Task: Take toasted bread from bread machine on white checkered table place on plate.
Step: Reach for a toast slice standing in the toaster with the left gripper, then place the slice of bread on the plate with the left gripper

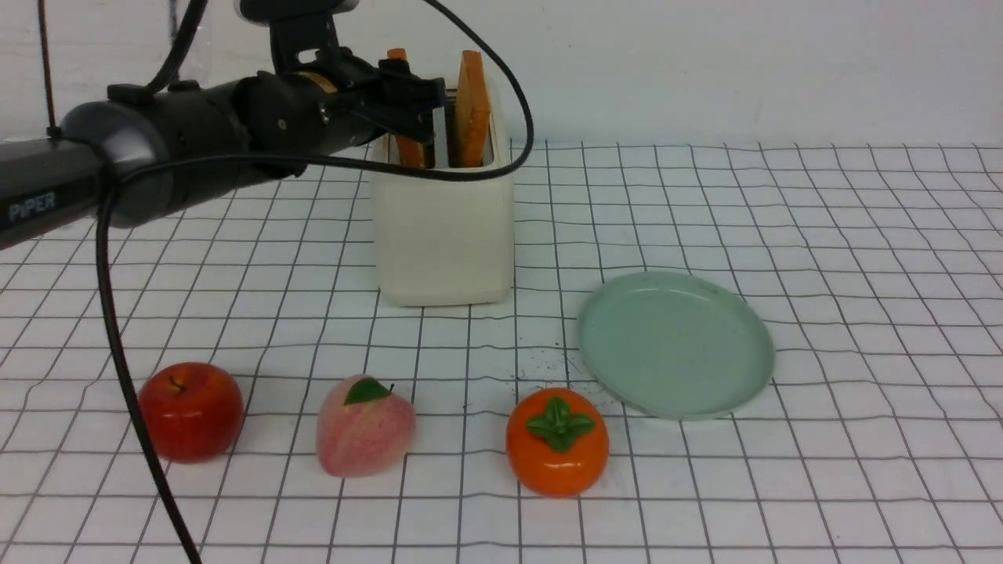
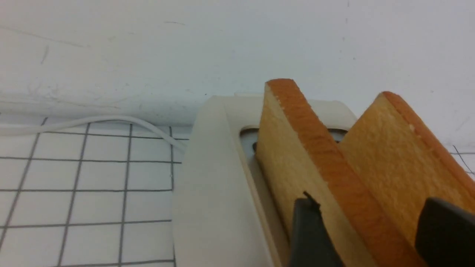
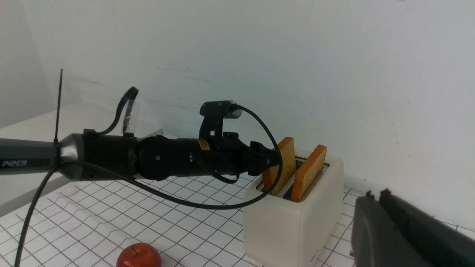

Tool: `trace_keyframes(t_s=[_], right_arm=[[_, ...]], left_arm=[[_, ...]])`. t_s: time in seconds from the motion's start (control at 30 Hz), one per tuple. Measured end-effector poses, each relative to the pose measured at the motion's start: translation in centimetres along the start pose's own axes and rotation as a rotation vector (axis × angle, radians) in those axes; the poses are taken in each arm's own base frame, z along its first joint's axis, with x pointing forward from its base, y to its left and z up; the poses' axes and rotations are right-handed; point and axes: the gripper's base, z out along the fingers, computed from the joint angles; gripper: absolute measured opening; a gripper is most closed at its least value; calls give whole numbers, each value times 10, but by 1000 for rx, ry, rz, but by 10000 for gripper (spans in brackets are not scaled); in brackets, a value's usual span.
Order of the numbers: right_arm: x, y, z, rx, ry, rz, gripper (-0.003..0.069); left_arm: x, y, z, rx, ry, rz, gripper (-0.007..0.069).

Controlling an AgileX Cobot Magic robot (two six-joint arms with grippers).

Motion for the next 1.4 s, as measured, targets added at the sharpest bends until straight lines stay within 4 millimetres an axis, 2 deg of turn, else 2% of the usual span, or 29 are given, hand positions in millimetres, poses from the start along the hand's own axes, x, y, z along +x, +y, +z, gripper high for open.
trace_keyframes(t_s=[0.27, 0.33, 0.5, 0.73, 0.8, 0.93, 1.0, 1.07, 1.1, 1.13, 1.17, 1.2, 1.23, 1.27, 1.33, 1.4], right_arm=[[0, 0, 0, 5, 2, -5, 29], [0, -1, 0, 7, 3, -9, 30], [1, 0, 0, 5, 8, -11, 31], [3, 2, 0, -18, 28, -12, 33], [3, 2, 0, -18, 28, -12, 34], [3, 1, 0, -17, 35, -19, 34], [4, 2, 0, -18, 48, -24, 30], [6, 2, 0, -21, 67, -9, 17], [6, 2, 0, -21, 69, -7, 17], [8, 2, -1, -22, 91, 9, 4], [8, 3, -1, -24, 94, 11, 3], [10, 3, -2, -18, 115, 19, -1], [10, 3, -3, -19, 118, 20, -1], [12, 4, -4, -12, 136, 29, -1], [13, 4, -5, -2, 151, 35, -1], [16, 3, -8, 22, 182, 44, -1]], left_arm=[[14, 1, 15, -6, -22, 25, 369], [16, 1, 17, -8, -29, 26, 331], [15, -1, 18, -6, -67, 27, 105], [11, -1, 16, -5, -86, 27, 103], [-4, -5, 6, 4, -121, 24, 103], [-49, -16, -27, 33, -236, 17, 103], [-81, -24, -57, 58, -313, 12, 103], [-103, -31, -84, 82, -342, 8, 103], [-108, -32, -89, 88, -343, 8, 103], [-121, -38, -112, 114, -323, -3, 103], [-122, -38, -114, 117, -319, -5, 103], [-128, -43, -134, 146, -244, -24, 103], [-128, -44, -136, 149, -232, -26, 103], [-125, -50, -147, 177, -135, -40, 103], [-118, -56, -151, 202, -51, -44, 103], [-97, -77, -150, 271, 109, -12, 103]])
